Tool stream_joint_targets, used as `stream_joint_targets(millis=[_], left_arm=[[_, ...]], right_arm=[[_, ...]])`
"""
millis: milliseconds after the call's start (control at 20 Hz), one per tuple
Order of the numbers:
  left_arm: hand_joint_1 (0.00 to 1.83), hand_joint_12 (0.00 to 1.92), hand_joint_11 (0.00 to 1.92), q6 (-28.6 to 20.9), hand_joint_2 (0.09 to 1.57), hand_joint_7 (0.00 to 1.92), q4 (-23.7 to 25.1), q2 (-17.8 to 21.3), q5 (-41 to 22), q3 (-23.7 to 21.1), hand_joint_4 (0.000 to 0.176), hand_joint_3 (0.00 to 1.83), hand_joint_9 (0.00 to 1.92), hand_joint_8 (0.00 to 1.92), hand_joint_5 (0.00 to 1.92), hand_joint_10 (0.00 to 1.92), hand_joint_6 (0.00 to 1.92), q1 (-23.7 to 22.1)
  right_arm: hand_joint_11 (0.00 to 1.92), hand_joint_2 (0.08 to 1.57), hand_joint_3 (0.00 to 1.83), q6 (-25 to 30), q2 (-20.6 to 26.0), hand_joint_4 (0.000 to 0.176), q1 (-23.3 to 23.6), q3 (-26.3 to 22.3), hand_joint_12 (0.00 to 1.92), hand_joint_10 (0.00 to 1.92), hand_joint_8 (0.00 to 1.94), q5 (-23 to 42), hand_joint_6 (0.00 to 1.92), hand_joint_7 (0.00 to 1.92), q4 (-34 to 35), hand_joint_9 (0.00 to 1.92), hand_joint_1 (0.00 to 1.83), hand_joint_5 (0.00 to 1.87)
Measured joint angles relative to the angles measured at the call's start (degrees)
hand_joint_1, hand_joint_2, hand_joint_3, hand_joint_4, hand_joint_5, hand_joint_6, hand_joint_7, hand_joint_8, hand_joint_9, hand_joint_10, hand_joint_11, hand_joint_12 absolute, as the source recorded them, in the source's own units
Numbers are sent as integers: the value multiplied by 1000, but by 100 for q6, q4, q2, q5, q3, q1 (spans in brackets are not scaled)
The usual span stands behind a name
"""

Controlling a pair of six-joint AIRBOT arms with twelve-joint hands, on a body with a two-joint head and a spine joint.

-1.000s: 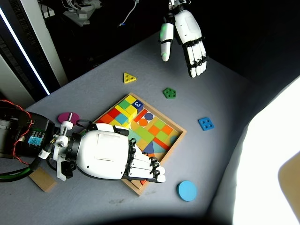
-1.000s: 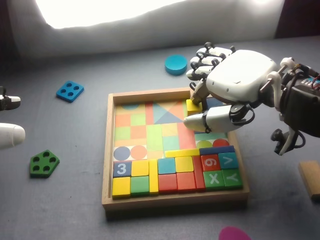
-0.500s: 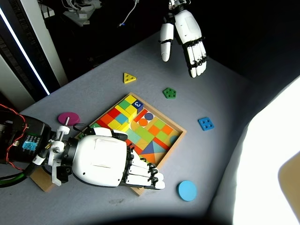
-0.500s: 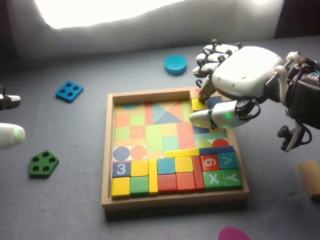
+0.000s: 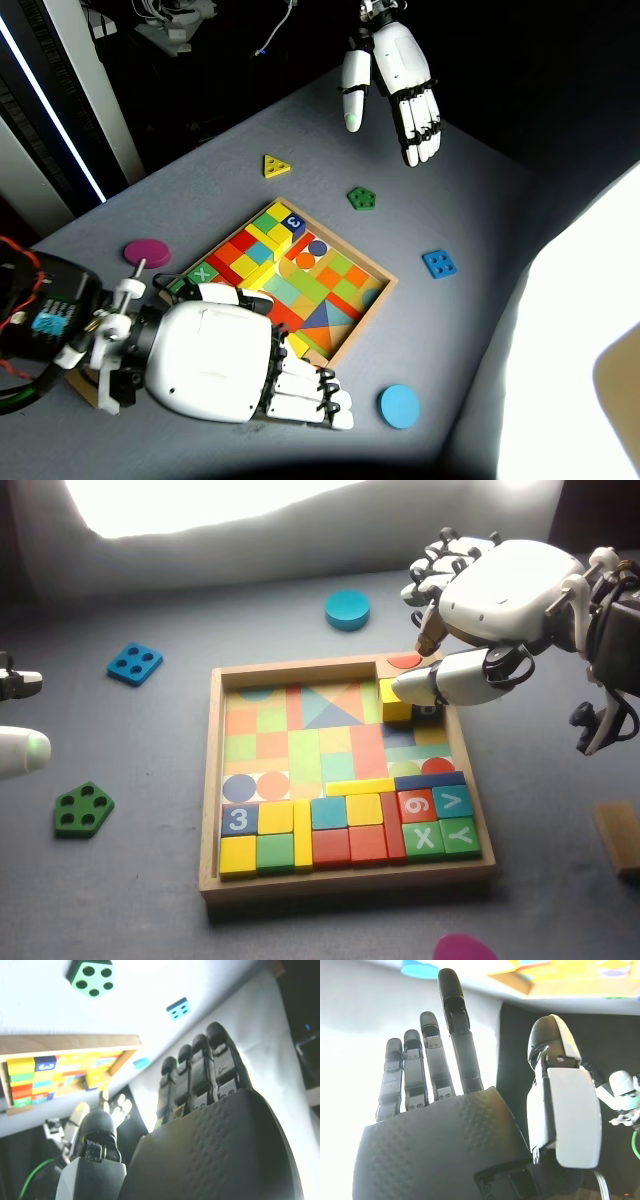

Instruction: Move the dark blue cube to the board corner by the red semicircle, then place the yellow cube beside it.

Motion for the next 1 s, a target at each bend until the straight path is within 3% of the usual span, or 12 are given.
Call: stream_joint_targets(millis=[250,350,550,650,750,800,850,900,1000], left_arm=[[0,353,0,-2,1301,117,24,0,0,0,26,0,93,5,122,6,4,0],[0,394,0,-11,1302,120,24,2,0,0,22,0,102,2,133,5,5,11],[0,461,0,-66,1300,156,28,2,2,-7,20,0,124,5,168,7,8,11],[1,659,0,-66,1298,207,28,2,-17,-7,19,0,182,11,197,18,12,42],[0,970,0,-66,1295,311,24,7,20,-11,23,0,303,22,260,43,22,66],[12,1257,0,-68,1312,424,22,9,11,-31,2,3,431,37,330,83,33,66],[30,1448,0,-68,1314,535,42,9,4,-42,0,1,536,32,411,127,30,66],[41,1562,99,-68,1319,718,37,7,7,-42,0,0,654,37,541,355,23,66],[67,1767,260,-68,1331,967,35,9,-11,-42,0,0,646,126,777,1003,47,66]], right_arm=[[0,1157,0,-28,210,0,229,-323,283,5,2,-57,1,303,-4,152,0,849],[0,1157,0,-94,579,0,354,-719,292,2,4,26,0,302,-7,147,0,845],[0,1163,1,-109,1436,0,389,-1707,575,13,4,24,3,360,2,216,0,840],[0,1159,0,-70,2065,0,389,-2358,883,30,11,-4,3,416,-13,303,4,834],[0,1158,0,-79,2413,0,417,-2653,1221,58,18,-22,3,558,2,477,8,833],[111,1162,0,-83,2557,0,428,-2754,1278,80,20,-28,7,688,7,629,20,859],[211,1164,0,-92,2721,0,503,-2859,1314,90,14,-79,9,781,7,750,39,885],[326,1169,1,-90,2830,0,557,-2938,1437,168,43,-81,19,931,0,933,68,929],[446,1179,1,-92,3012,0,629,-3040,1633,825,31,-153,22,1127,-7,862,98,1062]])
